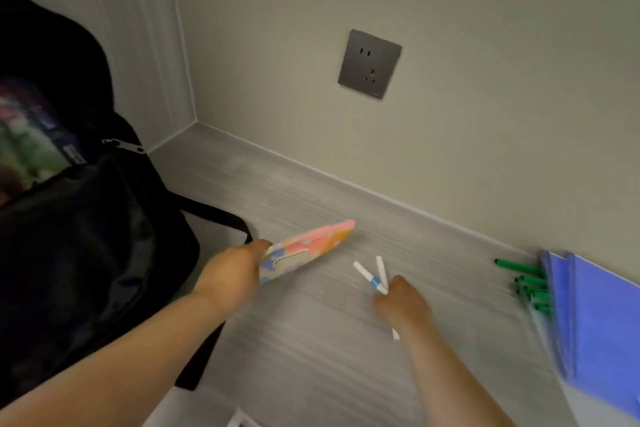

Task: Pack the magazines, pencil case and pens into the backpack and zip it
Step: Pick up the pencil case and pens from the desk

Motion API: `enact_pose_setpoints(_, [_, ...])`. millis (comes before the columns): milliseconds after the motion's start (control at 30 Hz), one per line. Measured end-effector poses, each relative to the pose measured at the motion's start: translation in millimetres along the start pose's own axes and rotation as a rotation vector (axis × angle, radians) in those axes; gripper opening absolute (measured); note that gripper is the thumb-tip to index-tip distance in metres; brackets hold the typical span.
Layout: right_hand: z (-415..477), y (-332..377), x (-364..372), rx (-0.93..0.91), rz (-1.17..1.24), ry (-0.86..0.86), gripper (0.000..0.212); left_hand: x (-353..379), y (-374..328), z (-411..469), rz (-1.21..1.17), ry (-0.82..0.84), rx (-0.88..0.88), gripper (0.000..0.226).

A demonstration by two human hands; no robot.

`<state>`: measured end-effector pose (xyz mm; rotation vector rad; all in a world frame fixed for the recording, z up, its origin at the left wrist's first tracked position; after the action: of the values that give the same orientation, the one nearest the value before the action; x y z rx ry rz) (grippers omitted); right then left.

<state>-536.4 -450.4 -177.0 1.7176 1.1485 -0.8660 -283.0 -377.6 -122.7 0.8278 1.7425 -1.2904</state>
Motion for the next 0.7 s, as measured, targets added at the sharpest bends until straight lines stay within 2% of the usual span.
enact_pose_setpoints(100, [-13.2, 13.0, 0.5, -0.045, 0.121, 0.002, 0.007, -42.4, 15.6, -24.8, -0.184, -0.139, -0.021, 0.032])
enact_pose_setpoints(167, [-23.3, 29.1, -3.0, -0.108, 0.195, -0.047, 0.009, -74.3, 25.0, -44.2, -0.314, -0.235, -0.029, 0.025])
enact_pose_setpoints(267, [-41.7, 72.2, -10.7, -0.243, 0.388, -0.115, 0.015, -124.9, 40.5, -77.8, -0.368, -0.378, 0.010, 0.030])
enact_pose_setpoints(367, [-70.8, 136.3, -14.1, -0.406, 0.578, -0.059, 0.017, -178.9, 59.0, -117.1, -0.350, -0.527, 0.031, 0.036])
enact_pose_setpoints(433, [-97.3, 187.0, -16.7, -0.551, 0.614, -0.042, 0.020, -214.1, 76.7, -144.9, -0.300, -0.659, 0.018, 0.032])
enact_pose_setpoints(533, [-139.5, 258.1, -14.5, -0.731, 0.656, 0.003, 0.013, -256.1, 115.0, -183.8, -0.210, -0.844, -0.051, 0.028])
enact_pose_setpoints(633, [-177.6, 314.8, -5.0, -0.915, 0.560, 0.068, 0.020, -275.5, 156.8, -206.6, -0.139, -0.919, -0.159, 0.028])
enact_pose_setpoints(700, [-198.8, 344.9, 0.4, -1.056, 0.437, 0.069, 0.028, -279.1, 177.8, -210.8, -0.096, -0.907, -0.216, 0.028])
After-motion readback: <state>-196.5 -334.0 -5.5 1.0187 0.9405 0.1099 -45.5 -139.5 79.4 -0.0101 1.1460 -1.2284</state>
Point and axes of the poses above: each hand's wrist, its own z-axis towards the middle knuckle, its own x-axis out of the palm, y = z × x, the point moved 8 cm from there along z, towards the middle knuckle, and after that the axes turned 1 degree about -x, right-handed, at the moved point
